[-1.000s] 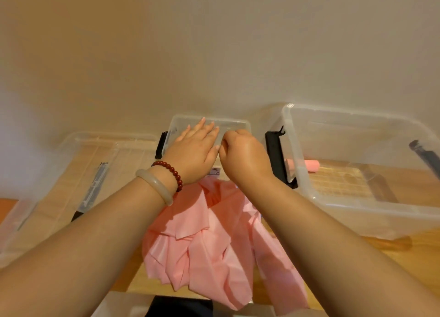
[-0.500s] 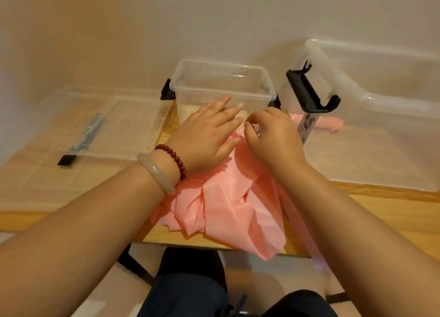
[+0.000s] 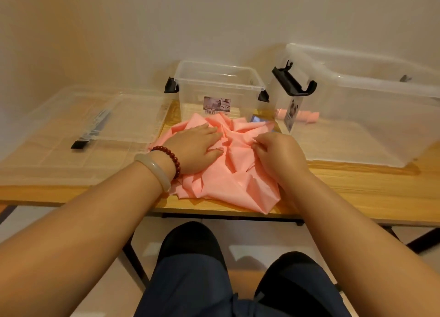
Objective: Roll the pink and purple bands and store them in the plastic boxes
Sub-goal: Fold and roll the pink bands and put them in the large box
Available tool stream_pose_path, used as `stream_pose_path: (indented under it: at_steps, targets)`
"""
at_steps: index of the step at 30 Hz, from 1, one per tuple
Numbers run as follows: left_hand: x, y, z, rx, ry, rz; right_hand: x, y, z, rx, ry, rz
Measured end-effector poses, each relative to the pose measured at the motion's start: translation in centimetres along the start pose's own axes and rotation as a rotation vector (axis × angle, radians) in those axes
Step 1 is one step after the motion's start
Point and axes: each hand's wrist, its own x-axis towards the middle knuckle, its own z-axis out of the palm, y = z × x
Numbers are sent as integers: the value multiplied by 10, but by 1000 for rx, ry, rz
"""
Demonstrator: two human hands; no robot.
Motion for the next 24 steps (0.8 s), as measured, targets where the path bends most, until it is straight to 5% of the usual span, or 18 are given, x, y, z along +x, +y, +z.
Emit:
stream_pose_path:
  at_steps: [10,20,24]
  targets:
    - [13,-3,-1,-67,93,11,23,6,-1,153,322,-74]
    - [23,2,-3,-114,155,32,43,-8,4,396,45,-133]
    - [24,3,0,-120,219,21,35,0,-5,441,182,-63]
